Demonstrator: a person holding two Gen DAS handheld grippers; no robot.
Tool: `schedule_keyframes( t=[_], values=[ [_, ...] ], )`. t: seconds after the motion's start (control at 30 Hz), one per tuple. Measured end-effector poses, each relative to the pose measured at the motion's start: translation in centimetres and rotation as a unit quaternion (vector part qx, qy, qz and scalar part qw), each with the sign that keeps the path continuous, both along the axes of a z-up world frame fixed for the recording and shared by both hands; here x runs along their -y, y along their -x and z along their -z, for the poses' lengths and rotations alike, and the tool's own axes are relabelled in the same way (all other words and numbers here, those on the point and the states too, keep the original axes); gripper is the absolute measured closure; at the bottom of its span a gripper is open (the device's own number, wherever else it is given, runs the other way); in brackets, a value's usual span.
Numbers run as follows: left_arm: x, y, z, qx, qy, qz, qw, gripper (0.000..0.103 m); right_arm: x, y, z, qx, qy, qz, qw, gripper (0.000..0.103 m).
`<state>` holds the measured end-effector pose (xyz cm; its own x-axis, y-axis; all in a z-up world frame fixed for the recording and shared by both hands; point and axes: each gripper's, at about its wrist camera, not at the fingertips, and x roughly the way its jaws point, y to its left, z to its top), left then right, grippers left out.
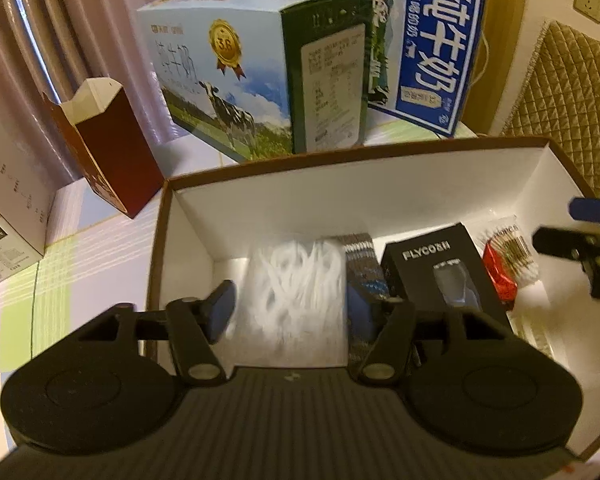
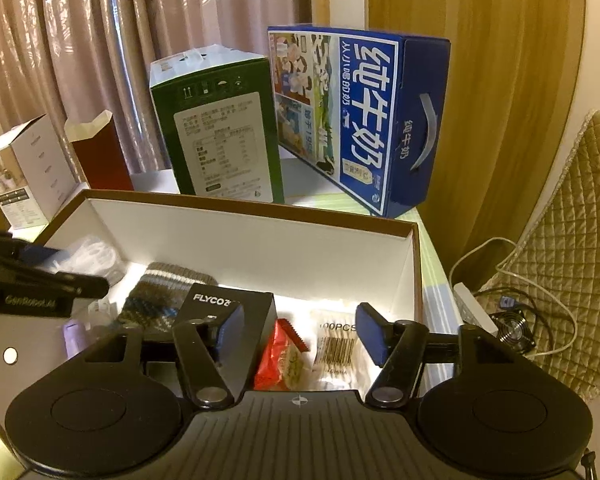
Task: Organize objects
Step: 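Carry the cable case and red packet into the box and release both, then withdraw both open tools from the box back toward the table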
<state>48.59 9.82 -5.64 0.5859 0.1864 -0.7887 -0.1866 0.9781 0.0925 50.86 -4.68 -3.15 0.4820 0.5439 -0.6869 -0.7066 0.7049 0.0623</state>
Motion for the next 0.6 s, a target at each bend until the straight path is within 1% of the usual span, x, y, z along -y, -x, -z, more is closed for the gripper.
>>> schedule_keyframes(
  t=[0.03,0.07,0.1,0.2,0.3,0.4,0.6],
  values=[
    [-0.1,0.0,-0.2,0.003,0.0,-0.002,1.0,0.029,0.1,0.2,-0.1,0.001,-0.001,-0.002,1.0,0.035],
    [-0.1,0.1,-0.4,0.006,0.001,-0.004,1.0,0.022,0.2,0.4,-0.2,0.003,-0.002,-0.005,1.0,0.03],
    [-0.2,0.2,-0.6,0.009,0.002,-0.004,1.0,0.02,0.3,0.6,-0.4,0.005,-0.004,-0.007,1.0,0.024],
    [-0.5,0.5,-1.0,0.006,0.001,-0.007,1.0,0.015,0.8,1.3,-0.8,0.005,-0.009,-0.013,1.0,0.014],
    [-0.6,1.1,-1.2,0.004,0.006,-0.012,0.9999,0.012,1.4,1.9,-1.0,-0.004,-0.013,-0.014,1.0,0.007],
    [-0.6,1.9,-1.5,0.0,0.009,-0.013,0.9999,0.009,1.9,2.4,-1.1,-0.015,-0.015,-0.018,1.0,0.005],
    [-0.1,4.0,-2.2,-0.001,0.027,-0.007,0.9996,0.008,2.8,3.5,-1.3,-0.027,-0.014,-0.012,0.999,0.003]
  ],
)
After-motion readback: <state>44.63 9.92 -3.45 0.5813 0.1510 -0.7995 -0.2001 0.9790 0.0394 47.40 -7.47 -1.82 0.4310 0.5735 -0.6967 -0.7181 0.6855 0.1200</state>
